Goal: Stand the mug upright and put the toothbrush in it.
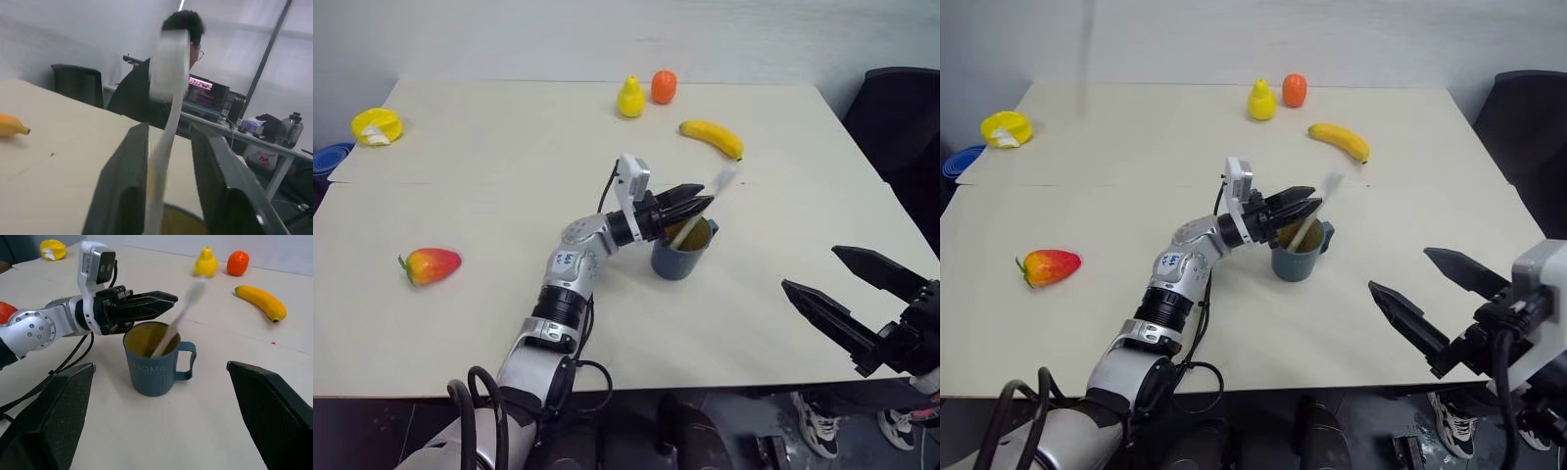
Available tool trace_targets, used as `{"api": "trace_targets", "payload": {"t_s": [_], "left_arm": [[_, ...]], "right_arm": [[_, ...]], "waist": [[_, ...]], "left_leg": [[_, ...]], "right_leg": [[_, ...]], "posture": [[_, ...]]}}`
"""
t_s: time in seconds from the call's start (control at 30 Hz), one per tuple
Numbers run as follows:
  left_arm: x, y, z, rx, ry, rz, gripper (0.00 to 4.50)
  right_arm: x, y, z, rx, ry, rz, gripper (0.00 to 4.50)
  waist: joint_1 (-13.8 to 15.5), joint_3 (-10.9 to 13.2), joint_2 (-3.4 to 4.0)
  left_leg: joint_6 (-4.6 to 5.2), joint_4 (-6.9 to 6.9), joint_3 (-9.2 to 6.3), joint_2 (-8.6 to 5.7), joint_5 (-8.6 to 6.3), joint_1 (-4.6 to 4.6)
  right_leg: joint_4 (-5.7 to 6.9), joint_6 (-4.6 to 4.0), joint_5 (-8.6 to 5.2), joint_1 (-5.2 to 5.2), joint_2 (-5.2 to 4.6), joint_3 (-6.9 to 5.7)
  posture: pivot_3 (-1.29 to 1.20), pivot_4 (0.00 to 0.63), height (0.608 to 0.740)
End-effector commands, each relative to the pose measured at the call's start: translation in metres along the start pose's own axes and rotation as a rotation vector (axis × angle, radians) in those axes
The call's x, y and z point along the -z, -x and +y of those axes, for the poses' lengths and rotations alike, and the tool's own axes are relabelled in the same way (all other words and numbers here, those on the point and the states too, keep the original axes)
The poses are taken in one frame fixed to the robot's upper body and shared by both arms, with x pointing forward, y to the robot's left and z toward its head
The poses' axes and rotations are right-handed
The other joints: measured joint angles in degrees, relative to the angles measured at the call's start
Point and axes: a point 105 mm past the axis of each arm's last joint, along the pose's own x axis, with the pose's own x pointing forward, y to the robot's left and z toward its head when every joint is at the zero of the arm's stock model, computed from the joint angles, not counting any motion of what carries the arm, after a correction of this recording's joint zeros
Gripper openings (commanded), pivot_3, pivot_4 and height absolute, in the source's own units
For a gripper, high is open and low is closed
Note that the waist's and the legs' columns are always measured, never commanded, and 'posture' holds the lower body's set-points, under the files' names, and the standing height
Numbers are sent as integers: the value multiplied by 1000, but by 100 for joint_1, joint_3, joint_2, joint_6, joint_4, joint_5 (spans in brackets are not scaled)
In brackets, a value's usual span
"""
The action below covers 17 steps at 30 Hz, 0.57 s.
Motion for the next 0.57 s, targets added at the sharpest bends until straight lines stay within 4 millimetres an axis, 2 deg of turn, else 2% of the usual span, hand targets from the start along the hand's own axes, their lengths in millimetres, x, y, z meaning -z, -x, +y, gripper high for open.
{"api": "trace_targets", "payload": {"t_s": [0.03, 0.13, 0.2, 0.3, 0.4, 0.47, 0.57], "left_arm": [[-34, 6, -10, 75, -39, -50, 2958], [-62, 26, -21, 176, -74, 11, 3868], [-79, 56, -27, 261, -172, 144, 4418], [-93, 110, -28, 333, -300, 404, 4418], [-96, 149, -20, 319, -386, 637, 4418], [-99, 169, -15, 293, -434, 753, 4418], [-104, 179, -5, 238, -458, 777, 4418]], "right_arm": [[-3, 2, -8, 6, 25, -7, 4500], [5, 3, -15, -5, 28, 36, 4500], [13, 5, -18, -36, 37, 95, 4500], [30, 10, -24, -87, 69, 220, 4500], [37, 15, -29, -131, 95, 288, 4500], [37, 17, -31, -159, 97, 304, 4500], [34, 16, -36, -171, 107, 302, 4500]], "waist": [[-2, 0, 0], [-11, 0, 1], [-53, 0, 4], [-149, -1, 13], [-156, -5, 22], [-135, -3, 27], [-109, -2, 27]], "left_leg": [[-1, 0, 0, 0, -1, 0], [-2, 0, 0, 2, -1, 2], [-7, 0, 1, 4, -2, 6], [-23, -3, 11, 14, -4, 16], [-38, -5, 17, 14, -11, 34], [-37, 3, 14, 26, -12, 43], [-36, 4, 9, 25, -12, 41]], "right_leg": [[0, 0, 0, 0, 0, 0], [1, 0, 0, 0, 1, 0], [4, -1, -1, -1, 4, 0], [17, -14, -10, -5, 17, 0], [24, -26, -20, -2, 31, -3], [27, -24, -20, -4, 23, -3], [25, -21, -18, -5, 16, -6]], "posture": [[0, 150, 740], [0, 150, 740], [0, 150, 740], [0, 150, 740], [0, 150, 740], [0, 150, 740], [0, 150, 740]]}}
